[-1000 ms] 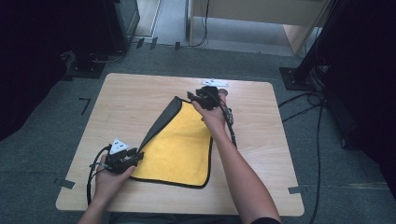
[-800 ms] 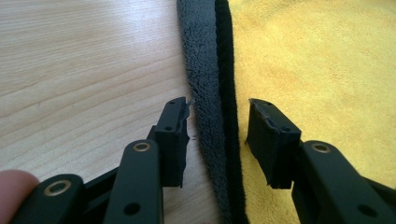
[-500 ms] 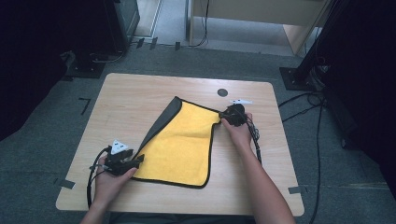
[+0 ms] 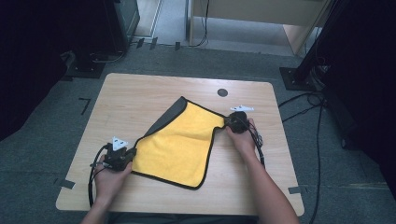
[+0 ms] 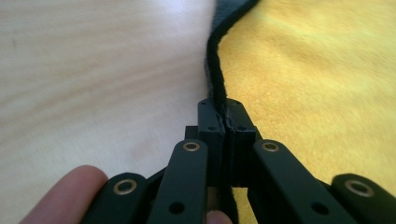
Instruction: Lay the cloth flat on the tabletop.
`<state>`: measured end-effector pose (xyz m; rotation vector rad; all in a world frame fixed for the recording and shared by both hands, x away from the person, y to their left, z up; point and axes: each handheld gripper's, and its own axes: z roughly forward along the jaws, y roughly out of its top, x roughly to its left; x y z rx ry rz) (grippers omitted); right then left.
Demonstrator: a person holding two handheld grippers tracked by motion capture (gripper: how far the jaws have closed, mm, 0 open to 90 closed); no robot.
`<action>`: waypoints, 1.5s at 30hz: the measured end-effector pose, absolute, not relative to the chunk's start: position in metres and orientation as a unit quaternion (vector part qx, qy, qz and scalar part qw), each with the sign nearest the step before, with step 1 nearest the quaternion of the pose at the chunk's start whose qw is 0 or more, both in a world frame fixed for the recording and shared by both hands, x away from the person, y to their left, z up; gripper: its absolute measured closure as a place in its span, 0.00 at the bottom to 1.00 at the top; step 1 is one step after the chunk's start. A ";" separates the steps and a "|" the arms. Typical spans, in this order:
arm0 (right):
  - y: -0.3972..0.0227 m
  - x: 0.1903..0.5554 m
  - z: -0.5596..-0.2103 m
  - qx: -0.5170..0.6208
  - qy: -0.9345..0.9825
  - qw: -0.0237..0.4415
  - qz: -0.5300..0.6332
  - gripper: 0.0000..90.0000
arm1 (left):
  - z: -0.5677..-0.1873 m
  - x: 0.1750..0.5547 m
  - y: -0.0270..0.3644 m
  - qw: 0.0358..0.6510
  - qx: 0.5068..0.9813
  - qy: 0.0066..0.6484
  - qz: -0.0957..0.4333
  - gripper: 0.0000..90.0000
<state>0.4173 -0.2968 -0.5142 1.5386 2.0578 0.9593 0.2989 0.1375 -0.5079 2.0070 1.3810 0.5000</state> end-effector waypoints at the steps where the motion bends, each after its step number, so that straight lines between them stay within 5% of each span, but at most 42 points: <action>1: -0.301 0.411 -0.515 0.551 0.734 0.195 0.346 0.96 | -0.508 0.305 0.137 0.319 0.762 0.529 0.193 0.97; 9: -0.333 0.336 -0.518 0.559 0.721 0.186 0.365 0.96 | -0.510 0.363 0.125 0.317 0.734 0.558 0.222 0.97; 12: -0.341 0.312 -0.519 0.562 0.716 0.182 0.372 0.96 | -0.508 0.369 0.120 0.329 0.718 0.573 0.219 0.83; 15: -0.345 0.302 -0.516 0.563 0.719 0.173 0.369 0.92 | -0.500 0.355 0.113 0.345 0.718 0.559 0.232 0.70; 24: -0.334 0.327 -0.489 0.533 0.709 0.216 0.408 0.73 | -0.496 0.280 0.081 0.381 0.749 0.511 0.180 0.59; 29: -0.322 0.340 -0.501 0.531 0.734 0.199 0.373 0.72 | -0.505 0.253 0.062 0.374 0.776 0.485 0.154 0.58; 33: -0.321 0.339 -0.512 0.539 0.739 0.195 0.355 0.81 | -0.512 0.248 0.050 0.347 0.795 0.467 0.172 0.53; 37: -0.322 0.336 -0.516 0.537 0.742 0.201 0.349 0.91 | -0.513 0.244 0.043 0.331 0.798 0.460 0.207 0.61; 40: -0.321 0.331 -0.515 0.535 0.745 0.207 0.340 0.98 | -0.513 0.249 0.047 0.320 0.789 0.474 0.226 0.88; 45: -0.323 0.315 -0.516 0.538 0.743 0.200 0.345 0.99 | -0.512 0.262 0.067 0.317 0.787 0.479 0.226 0.93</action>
